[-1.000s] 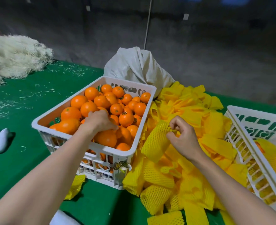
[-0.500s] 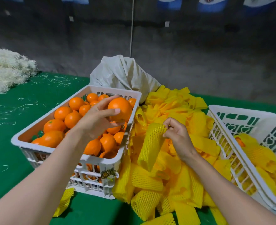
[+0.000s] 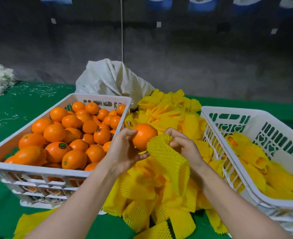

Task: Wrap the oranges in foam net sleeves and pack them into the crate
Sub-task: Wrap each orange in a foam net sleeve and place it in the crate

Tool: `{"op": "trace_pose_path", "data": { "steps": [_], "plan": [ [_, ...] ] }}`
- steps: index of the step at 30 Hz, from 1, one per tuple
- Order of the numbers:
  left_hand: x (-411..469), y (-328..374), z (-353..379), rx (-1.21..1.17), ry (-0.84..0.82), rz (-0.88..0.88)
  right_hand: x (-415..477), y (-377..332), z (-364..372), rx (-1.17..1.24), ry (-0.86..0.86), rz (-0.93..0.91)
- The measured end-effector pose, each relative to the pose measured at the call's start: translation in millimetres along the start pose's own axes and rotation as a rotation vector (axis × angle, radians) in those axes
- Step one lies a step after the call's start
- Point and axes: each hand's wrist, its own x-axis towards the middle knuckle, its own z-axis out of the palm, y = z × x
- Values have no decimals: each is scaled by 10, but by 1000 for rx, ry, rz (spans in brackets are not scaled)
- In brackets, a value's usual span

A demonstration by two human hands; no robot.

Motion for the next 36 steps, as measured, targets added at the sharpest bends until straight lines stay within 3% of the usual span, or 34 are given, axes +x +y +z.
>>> {"op": "trace_pose_path", "data": {
  "steps": [8,12,17,20,24,27,29,32,36],
  "plan": [
    [34,-217,232,15,-14,90,-70,89,-80,-99,-37,10],
    [37,-285,255,-27,-42,125,-66,132,-110,-382,156,-180],
    [2,-315,196,-21,-169,113,-108,246,-181,-444,356,-307],
    [-6,-340,129,134,-247,146,-87,263,-151,-398,400,-282],
    [18,-357,88,167,-108,240,-96,260,-105,-361,368,-258],
    [33,-299,45,205,-90,271,-100,242,-92,-224,318,-137],
    [56,-263,10,219,-103,287,-88,218,-104,-273,300,-95],
    [43,-248,23,123,-144,243,-90,177,-117,-439,319,-297],
    [-9,-336,108,-230,-213,126,-134,263,-133,-636,347,-546]
  ]
}}
